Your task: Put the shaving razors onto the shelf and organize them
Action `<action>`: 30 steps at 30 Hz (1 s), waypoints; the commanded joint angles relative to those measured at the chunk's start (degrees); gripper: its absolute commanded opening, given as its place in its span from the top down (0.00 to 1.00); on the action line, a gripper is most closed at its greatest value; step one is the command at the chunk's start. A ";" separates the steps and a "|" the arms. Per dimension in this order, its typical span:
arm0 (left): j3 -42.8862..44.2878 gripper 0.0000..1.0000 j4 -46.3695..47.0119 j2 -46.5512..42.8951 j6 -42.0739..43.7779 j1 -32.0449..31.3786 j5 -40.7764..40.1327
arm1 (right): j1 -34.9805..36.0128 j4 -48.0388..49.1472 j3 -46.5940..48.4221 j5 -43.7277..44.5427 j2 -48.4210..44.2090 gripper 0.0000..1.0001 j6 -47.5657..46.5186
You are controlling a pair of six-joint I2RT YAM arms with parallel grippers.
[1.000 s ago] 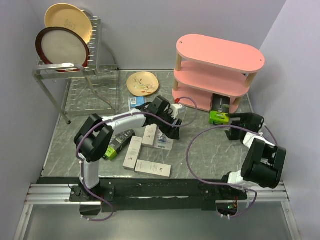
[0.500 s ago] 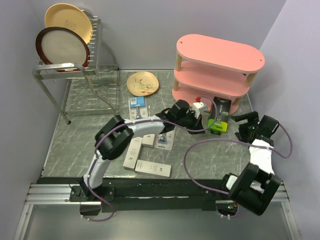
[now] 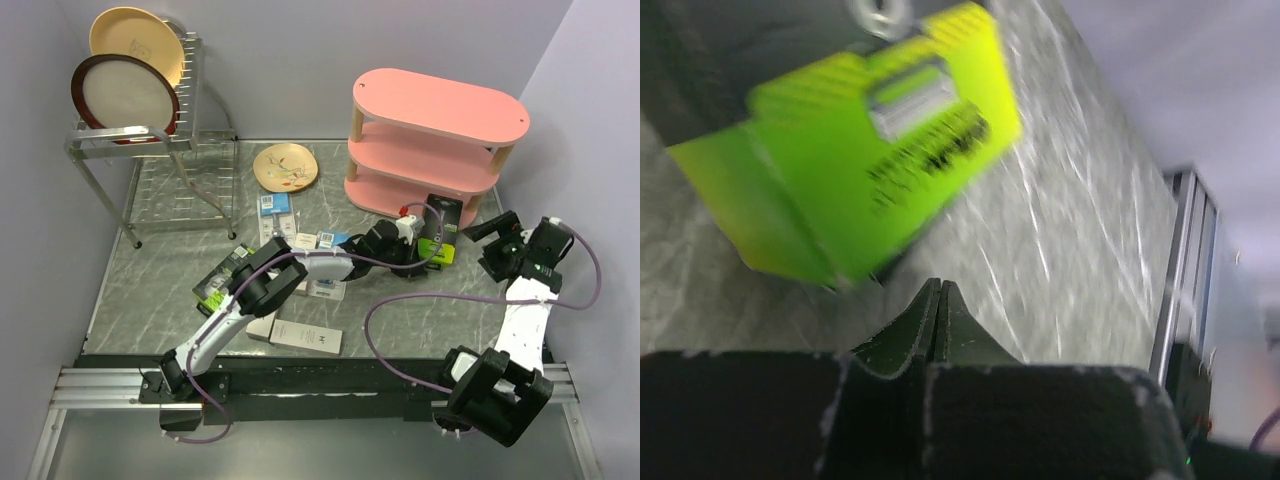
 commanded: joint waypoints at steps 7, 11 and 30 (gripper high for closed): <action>4.03 0.99 3.63 3.74 -26.49 0.00 -9.85 | -2.56 -1.86 5.71 -0.06 -2.14 0.00 -1.24; 4.56 0.99 7.49 4.97 -32.67 0.08 -9.94 | -3.62 -2.21 6.68 0.29 -1.79 0.00 -1.15; 22.92 0.92 4.86 9.45 -36.90 1.05 -19.07 | -7.22 0.42 6.68 2.14 0.58 0.00 1.14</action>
